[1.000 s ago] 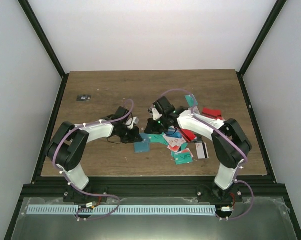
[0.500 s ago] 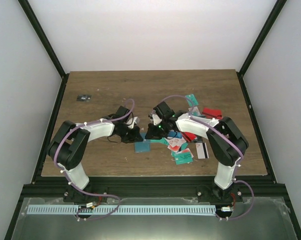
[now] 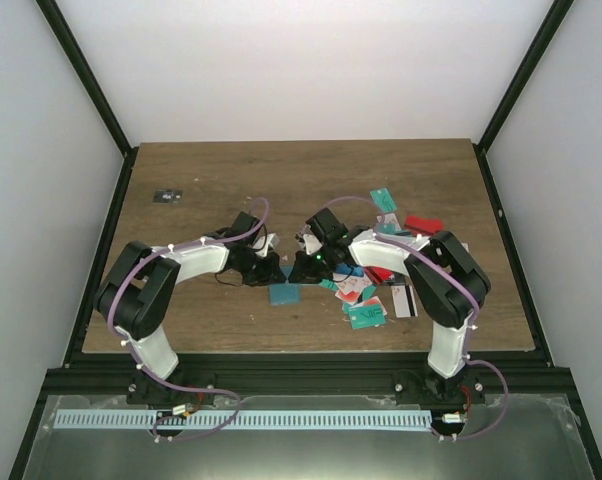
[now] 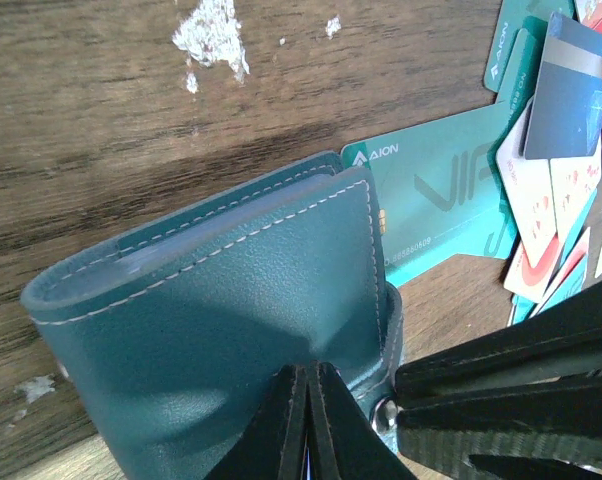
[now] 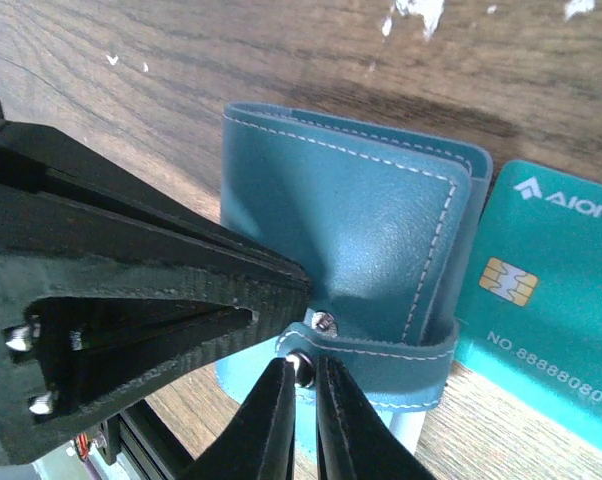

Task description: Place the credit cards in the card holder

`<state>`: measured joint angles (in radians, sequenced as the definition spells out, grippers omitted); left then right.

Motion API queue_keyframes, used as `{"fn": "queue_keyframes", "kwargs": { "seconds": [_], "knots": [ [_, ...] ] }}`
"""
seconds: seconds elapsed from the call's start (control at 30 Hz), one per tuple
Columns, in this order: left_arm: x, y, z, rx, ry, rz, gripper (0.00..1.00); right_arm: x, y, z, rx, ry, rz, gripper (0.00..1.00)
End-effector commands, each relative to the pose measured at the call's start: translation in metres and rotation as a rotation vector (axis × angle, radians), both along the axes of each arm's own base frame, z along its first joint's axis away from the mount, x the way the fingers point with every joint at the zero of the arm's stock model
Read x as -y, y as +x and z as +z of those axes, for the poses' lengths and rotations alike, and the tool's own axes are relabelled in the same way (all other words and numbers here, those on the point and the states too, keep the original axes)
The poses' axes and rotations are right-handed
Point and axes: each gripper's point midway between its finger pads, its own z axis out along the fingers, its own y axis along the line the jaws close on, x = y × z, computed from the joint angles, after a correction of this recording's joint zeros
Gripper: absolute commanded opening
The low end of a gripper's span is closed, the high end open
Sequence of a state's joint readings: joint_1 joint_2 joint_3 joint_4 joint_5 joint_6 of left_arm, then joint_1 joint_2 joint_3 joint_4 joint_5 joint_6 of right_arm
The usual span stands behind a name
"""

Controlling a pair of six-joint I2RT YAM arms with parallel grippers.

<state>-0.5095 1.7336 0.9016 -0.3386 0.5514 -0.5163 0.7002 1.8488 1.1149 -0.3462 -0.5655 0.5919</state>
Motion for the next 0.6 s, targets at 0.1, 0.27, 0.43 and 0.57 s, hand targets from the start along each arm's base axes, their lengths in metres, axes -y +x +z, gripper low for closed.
{"fn": "queue_keyframes", "kwargs": {
  "seconds": [0.1,0.27,0.43,0.57],
  "knots": [
    [-0.010,-0.016,-0.026,-0.071,0.085,-0.005,0.04,-0.005,-0.003,-0.008,-0.018,0.018,0.010,0.09],
    [-0.010,-0.016,-0.026,-0.072,0.083,-0.005,0.04,-0.007,-0.001,-0.011,-0.016,0.022,0.009,0.09],
    [-0.010,-0.015,-0.024,-0.067,0.083,-0.003,0.04,-0.007,-0.002,-0.014,-0.028,0.020,0.012,0.09],
    [-0.010,-0.015,-0.024,-0.066,0.081,-0.003,0.04,-0.007,-0.003,-0.016,-0.030,0.019,0.012,0.09]
  ]
}}
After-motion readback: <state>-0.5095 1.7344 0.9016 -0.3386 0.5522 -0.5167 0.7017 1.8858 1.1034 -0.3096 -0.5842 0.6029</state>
